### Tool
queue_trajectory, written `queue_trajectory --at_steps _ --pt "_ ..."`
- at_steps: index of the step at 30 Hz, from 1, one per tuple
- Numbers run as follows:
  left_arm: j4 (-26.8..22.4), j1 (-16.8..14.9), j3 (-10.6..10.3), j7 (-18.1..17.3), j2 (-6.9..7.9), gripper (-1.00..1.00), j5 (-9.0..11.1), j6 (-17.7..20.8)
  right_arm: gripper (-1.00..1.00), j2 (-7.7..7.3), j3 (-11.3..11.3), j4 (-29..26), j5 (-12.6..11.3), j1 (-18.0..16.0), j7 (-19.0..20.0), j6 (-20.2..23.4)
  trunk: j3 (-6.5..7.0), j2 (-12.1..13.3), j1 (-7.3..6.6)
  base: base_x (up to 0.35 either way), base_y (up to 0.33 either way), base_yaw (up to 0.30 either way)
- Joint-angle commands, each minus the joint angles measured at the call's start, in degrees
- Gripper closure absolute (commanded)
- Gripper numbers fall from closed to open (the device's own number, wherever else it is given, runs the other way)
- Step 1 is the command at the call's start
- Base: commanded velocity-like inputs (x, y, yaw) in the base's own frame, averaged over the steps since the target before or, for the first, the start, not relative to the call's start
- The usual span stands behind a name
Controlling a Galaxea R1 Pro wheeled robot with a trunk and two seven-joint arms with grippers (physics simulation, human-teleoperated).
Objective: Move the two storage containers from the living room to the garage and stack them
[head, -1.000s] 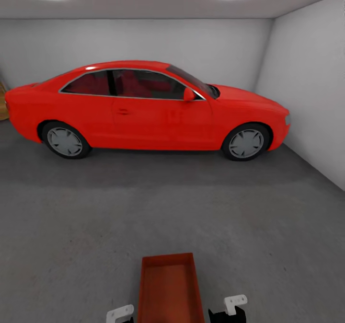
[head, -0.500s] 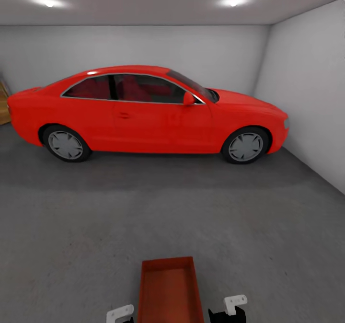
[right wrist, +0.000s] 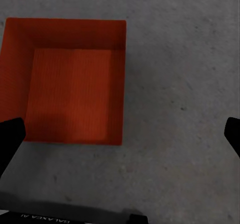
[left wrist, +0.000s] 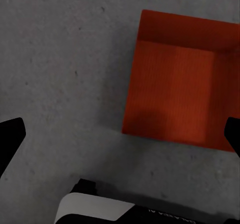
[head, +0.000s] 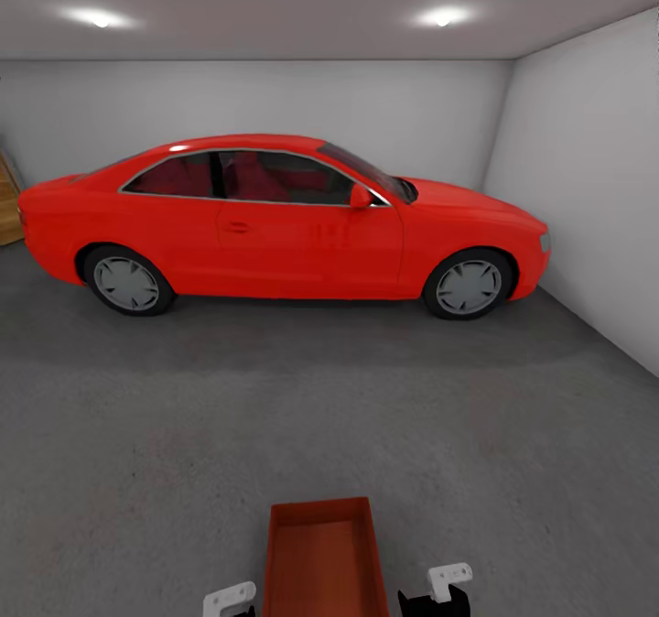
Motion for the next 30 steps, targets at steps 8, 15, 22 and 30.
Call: queue_trajectory --at_steps 8,15,22,30 --pt "-0.1 0.0 0.1 0.1 -0.03 -1.0 0.4 0.2 -1.0 0.04 -0.2 0.0 0.5 0.0 0.3 0.0 0.6 -0.1 0.04 0.0 0.0 0.0" --pt "-0.1 0.0 0.4 0.1 -0.03 -1.0 0.4 0.2 -1.0 0.04 -0.2 -0.1 0.5 0.0 0.3 0.0 1.22 -0.1 0.04 0.0 0.0 0.0" --pt "-0.1 0.0 0.5 0.1 -0.03 -1.0 0.4 0.2 -1.0 0.04 -0.2 -0.1 0.5 0.0 0.3 0.0 1.58 -0.1 0.04 0.0 0.0 0.0" --pt "-0.1 0.0 0.5 0.1 -0.03 -1.0 0.4 0.2 -1.0 0.04 -0.2 0.0 0.5 0.0 0.3 0.0 1.6 -0.1 0.04 0.0 0.0 0.0"
